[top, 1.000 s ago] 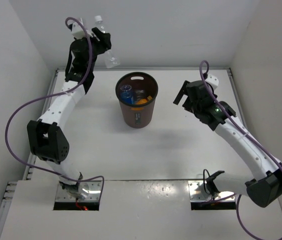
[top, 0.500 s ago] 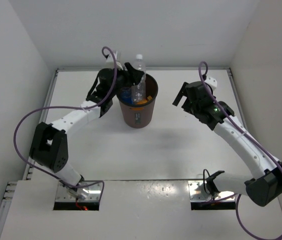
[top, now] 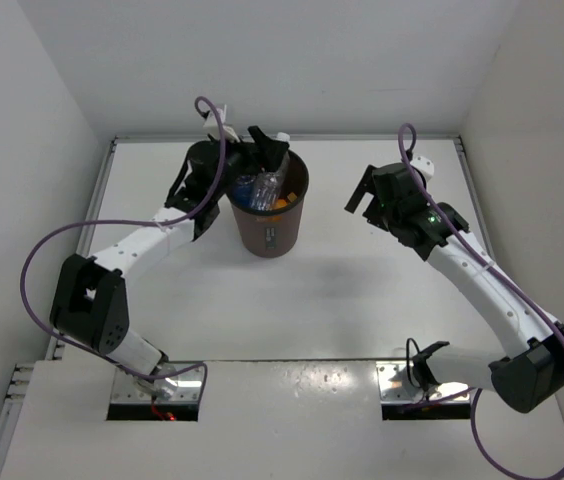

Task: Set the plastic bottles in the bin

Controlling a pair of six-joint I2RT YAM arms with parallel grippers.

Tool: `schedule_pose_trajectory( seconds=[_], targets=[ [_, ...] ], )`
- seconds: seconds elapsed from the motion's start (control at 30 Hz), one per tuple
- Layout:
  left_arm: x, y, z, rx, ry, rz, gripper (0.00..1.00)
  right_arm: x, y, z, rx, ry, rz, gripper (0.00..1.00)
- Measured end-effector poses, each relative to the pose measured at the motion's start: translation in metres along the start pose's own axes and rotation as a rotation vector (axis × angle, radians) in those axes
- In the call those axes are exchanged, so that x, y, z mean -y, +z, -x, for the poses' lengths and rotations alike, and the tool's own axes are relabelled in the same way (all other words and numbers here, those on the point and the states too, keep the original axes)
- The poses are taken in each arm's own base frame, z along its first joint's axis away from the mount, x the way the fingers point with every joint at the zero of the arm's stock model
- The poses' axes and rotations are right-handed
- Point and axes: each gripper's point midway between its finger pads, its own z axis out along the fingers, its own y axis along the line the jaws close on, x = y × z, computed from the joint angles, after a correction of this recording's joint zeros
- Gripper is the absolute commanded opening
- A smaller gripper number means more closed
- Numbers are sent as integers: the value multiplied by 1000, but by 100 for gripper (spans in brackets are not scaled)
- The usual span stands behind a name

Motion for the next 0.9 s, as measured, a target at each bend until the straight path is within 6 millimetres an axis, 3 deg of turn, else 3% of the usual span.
schedule_pose_trajectory(
  seconds=[0.13, 0.3, 0.4, 0.5, 0.6, 0.67, 0.73, 0.8, 0.9],
  targets=[
    [23, 6, 41, 90, 13, -51, 100, -1, 0, -1, -5, 1, 5, 99],
    [49, 10, 113, 240, 67, -51, 100, 1, 0, 0, -4, 4, 0, 99],
    [46, 11, 158, 334, 106, 55, 100, 1, 1, 1, -6, 8, 4, 99],
    [10, 1, 176, 390, 125, 249, 100, -3, 0, 1, -8, 9, 22, 99],
    [-67, -19, 145, 342, 162, 511, 100, -5, -7, 5, 2, 11, 46, 99],
    [-132, -46, 97, 230, 197, 699, 100, -5, -15, 11, 23, 16, 67, 99],
    [-178, -74, 50, 115, 228, 833, 100, -5, -26, 19, 49, 26, 88, 99],
    [-217, -108, 1, -16, 272, 957, 100, -3, -33, 25, 75, 36, 97, 99],
    [-238, -141, -35, -113, 309, 1051, 100, 3, -38, 31, 106, 44, 85, 99]
  ],
)
